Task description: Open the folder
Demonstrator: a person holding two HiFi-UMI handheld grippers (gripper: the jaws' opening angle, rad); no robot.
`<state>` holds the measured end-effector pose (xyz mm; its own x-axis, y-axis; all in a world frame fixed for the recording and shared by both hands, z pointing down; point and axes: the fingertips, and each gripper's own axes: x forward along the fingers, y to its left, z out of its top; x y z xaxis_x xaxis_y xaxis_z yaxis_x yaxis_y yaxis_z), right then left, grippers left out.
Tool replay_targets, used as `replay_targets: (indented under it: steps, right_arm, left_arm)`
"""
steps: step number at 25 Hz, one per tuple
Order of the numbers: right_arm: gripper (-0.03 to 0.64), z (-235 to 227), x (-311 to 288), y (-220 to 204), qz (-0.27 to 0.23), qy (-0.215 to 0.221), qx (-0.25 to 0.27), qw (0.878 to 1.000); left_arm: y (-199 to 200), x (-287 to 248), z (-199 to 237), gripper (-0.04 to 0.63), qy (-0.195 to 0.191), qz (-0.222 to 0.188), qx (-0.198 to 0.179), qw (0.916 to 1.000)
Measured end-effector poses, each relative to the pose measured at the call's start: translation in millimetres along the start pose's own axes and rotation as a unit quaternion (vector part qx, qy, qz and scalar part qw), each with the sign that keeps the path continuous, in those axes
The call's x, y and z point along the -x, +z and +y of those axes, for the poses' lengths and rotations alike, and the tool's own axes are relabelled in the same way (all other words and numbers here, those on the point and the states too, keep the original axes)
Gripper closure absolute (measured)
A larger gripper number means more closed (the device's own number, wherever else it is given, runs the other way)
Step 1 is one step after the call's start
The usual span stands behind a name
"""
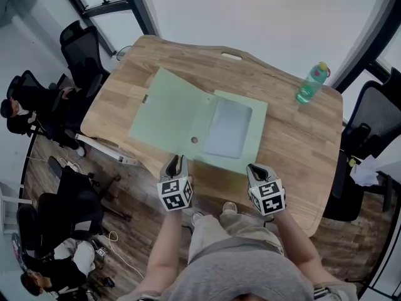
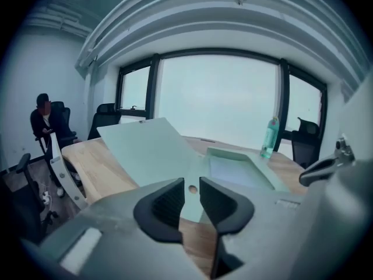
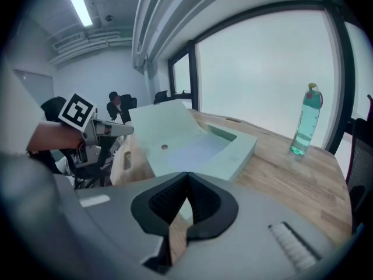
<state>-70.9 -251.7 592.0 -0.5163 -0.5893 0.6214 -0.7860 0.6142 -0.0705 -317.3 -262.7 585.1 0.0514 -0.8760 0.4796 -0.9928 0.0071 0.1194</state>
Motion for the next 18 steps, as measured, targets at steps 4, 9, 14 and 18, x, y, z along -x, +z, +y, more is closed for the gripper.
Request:
replay_targets:
  steps: [4, 9, 14, 18]
  right_arm:
    - [0.615, 12, 20, 14, -0.042, 0.001, -0.021, 0.999]
    - [0.615, 28, 44, 19, -0.082, -0.011, -0.05, 0.995]
    - [0.615, 56, 71, 8, -0.095, -0.027, -0.052, 0.994]
    - [0.615, 85, 97, -7, -0.1, -0.032, -0.058, 0.993]
  left_arm:
    - [7, 17, -35, 0.562, -0.043, -0.018, 0.002, 0.9989]
    - [3, 42, -62, 0.591, -0.088, -0.022, 0.024, 0.9956]
    - [-13, 79, -76, 0.591, -0.124, -0.011, 0.023, 0.992]
    - [-27, 117, -84, 0.591, -0.141, -0.005, -0.006, 0.99]
